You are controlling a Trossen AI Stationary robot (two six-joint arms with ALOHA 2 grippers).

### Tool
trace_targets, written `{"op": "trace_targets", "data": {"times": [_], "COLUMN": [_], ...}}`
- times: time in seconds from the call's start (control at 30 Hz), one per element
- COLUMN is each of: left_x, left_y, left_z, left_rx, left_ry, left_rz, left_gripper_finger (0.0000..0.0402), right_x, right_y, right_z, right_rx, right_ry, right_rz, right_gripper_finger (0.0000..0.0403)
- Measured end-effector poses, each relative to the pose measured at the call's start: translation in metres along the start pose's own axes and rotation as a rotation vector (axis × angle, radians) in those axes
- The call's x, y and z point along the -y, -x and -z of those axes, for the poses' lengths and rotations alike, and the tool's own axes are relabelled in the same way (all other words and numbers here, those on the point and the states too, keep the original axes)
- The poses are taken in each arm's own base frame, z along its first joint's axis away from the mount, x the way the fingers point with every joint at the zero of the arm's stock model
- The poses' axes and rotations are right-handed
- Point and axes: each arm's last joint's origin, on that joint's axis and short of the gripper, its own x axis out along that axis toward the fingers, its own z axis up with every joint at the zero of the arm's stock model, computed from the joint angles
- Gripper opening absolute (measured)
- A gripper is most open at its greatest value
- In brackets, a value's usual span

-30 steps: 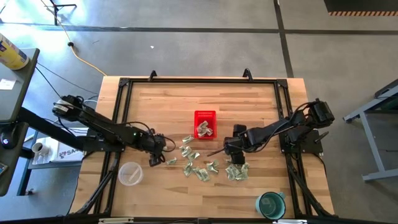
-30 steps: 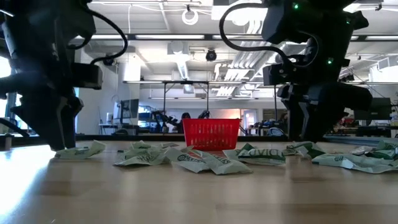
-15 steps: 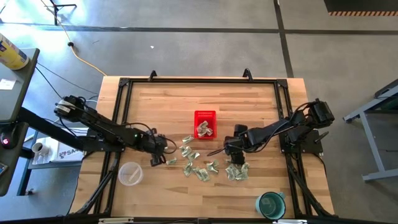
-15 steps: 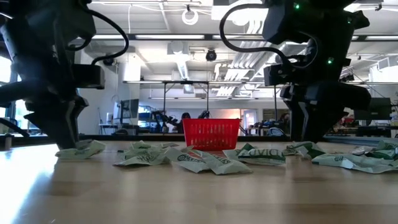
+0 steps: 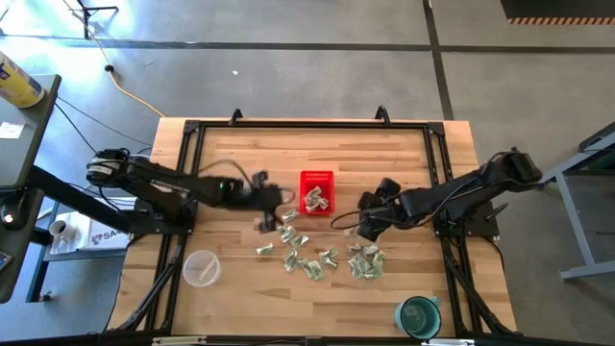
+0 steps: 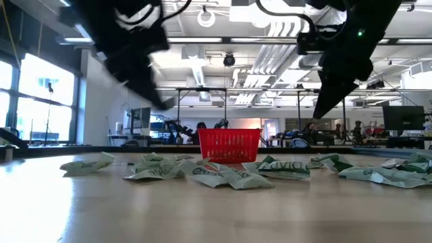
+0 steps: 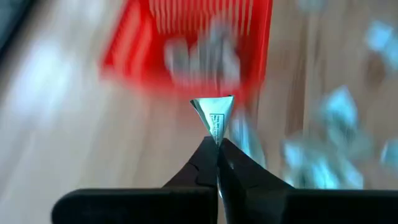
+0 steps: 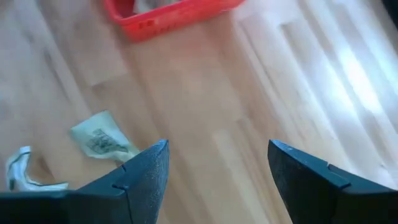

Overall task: Pick and place items into bin
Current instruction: Put the light green stevia packet into the red bin

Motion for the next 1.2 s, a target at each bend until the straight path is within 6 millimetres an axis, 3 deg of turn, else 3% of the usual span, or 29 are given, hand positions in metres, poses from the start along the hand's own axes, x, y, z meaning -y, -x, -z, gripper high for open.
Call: {"op": "trace_targets", "data": {"times": [0.1,0.23,0.4,0.5,0.63,0.77,0.97,1.2], "left_x": [-0.023,-0.044,-0.043,-0.042,-0.047,-0.055,-0.055,-0.043], "left_y": [-0.008,-0.029,-0.066,-0.074,-0.061,-0.038,0.002,0.032], "left_z": [-0.026,-0.039,-0.045,-0.053,-0.074,-0.075,-0.044,-0.009], "left_rx": [0.147,0.197,0.14,0.096,0.085,-0.027,-0.262,-0.245], "left_ry": [-0.021,0.0,0.015,0.04,0.092,0.12,0.167,0.283], "left_rz": [0.068,0.206,0.315,0.309,0.252,0.13,0.129,0.063], "left_gripper_finger": [0.0029,0.0047,0.0099,0.0129,0.0172,0.022,0.0269,0.0259], "right_x": [0.005,0.006,0.002,-0.002,-0.012,-0.023,-0.025,-0.029], "right_y": [0.006,0.007,0.002,-0.002,-0.012,-0.028,-0.053,-0.068], "right_z": [0.001,0.003,0.003,0.003,-0.003,-0.01,-0.009,-0.003], "right_rx": [-0.002,-0.02,-0.042,-0.065,-0.062,-0.022,-0.093,-0.148], "right_ry": [0.001,0.032,0.112,0.193,0.314,0.445,0.517,0.588], "right_rz": [0.004,0.007,-0.015,-0.068,-0.193,-0.296,-0.35,-0.364], "right_gripper_finger": [0.0261,0.0261,0.0261,0.0261,0.0261,0.0261,0.0261,0.0241]}}
